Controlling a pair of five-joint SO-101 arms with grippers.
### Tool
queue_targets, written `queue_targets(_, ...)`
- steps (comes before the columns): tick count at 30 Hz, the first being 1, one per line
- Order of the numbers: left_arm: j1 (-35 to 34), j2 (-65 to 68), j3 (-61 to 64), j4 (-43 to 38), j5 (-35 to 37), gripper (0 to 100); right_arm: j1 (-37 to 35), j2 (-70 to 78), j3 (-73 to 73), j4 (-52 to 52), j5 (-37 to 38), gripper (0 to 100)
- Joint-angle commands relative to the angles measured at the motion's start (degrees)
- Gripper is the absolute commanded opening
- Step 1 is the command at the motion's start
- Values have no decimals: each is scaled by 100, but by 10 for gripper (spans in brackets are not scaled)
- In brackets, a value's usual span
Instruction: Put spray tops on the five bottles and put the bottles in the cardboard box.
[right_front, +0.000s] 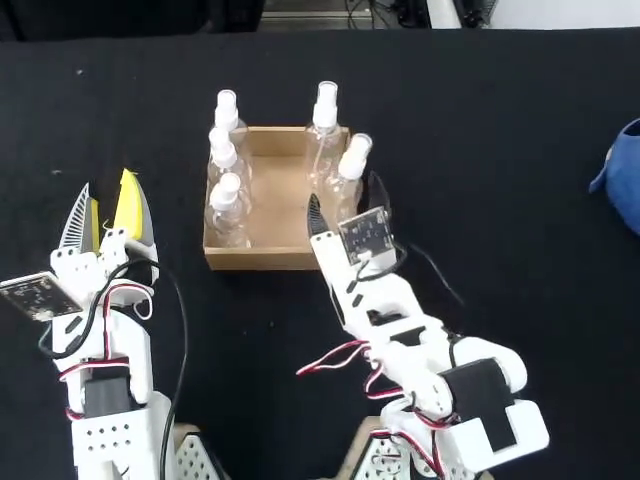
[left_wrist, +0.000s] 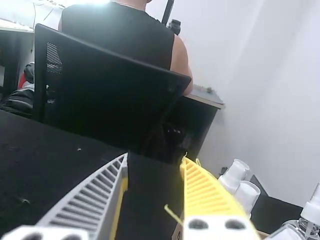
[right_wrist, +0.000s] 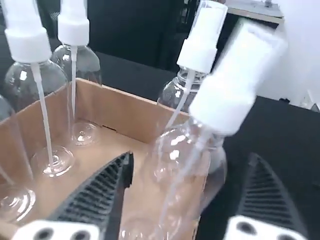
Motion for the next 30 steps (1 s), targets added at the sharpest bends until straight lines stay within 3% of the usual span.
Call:
queue_targets(1, 84, -18, 127, -26, 9, 30, -158, -22, 40, -255, 0, 328)
queue_targets(15, 84, -18, 127, -26, 9, 30, -246, -338, 400, -695, -9, 328)
queue_targets(22, 84, -18, 127, -18, 9, 30, -308, -1015, 567, 0, -18, 328)
queue_targets(30, 84, -18, 127, -9, 9, 30, -316, -2123, 1218, 105, -18, 324)
